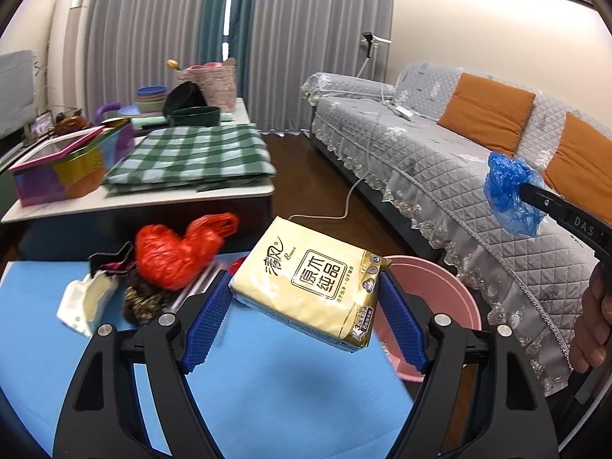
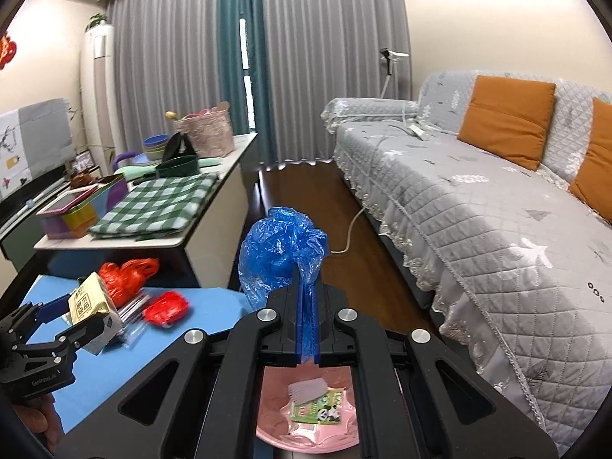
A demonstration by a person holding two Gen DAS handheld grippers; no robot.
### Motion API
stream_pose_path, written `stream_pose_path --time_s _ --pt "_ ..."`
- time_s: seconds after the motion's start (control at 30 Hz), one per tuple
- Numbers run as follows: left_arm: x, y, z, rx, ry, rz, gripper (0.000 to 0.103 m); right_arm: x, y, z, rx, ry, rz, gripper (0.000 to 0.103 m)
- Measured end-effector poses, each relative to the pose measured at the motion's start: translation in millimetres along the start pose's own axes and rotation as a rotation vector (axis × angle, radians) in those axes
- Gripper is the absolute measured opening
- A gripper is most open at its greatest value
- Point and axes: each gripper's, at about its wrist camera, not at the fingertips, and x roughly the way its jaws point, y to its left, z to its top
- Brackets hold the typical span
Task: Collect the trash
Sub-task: 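Carry the tissue packet with the left tool while the right tool carries the blue bag to the bin, then open the left tool dropping the tissue packet while the right tool drops the blue bag into the bin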
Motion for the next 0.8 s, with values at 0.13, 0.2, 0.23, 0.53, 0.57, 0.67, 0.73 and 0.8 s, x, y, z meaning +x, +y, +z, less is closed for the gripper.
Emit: stream_pose_path --time_s 0.13,0.2,0.23,0.53,0.57,0.67,0.73,0.8 --pt "12 -14 5 0.015 0.008 -0.022 0.075 6 -17 3 0.028 0.005 -0.026 0.004" --pt "20 -23 8 0.023 0.013 -0.034 0.075 10 -26 4 0.042 0.011 -0.034 0.004" --pt "24 -27 9 0.026 0.016 -0.041 0.075 11 -28 5 0.046 0.014 -0.035 0.004" --pt "55 -55 12 0.04 0.045 -0.097 0.075 27 -40 3 0.052 0.045 -0.053 0.004" --pt "59 -59 11 0.046 0.05 -0.104 0.075 29 -41 2 0.055 0.049 -0.054 0.004" --pt "67 -67 10 0.061 0.061 -0.117 0.075 34 -43 1 0.061 0.057 -0.053 0.004" --pt "72 -72 9 0.069 0.068 -0.126 0.075 37 -43 1 0.059 0.061 -0.055 0.004" --pt "78 -77 9 0.081 0.073 -0.133 0.075 39 -42 0 0.06 0.066 -0.055 0.004"
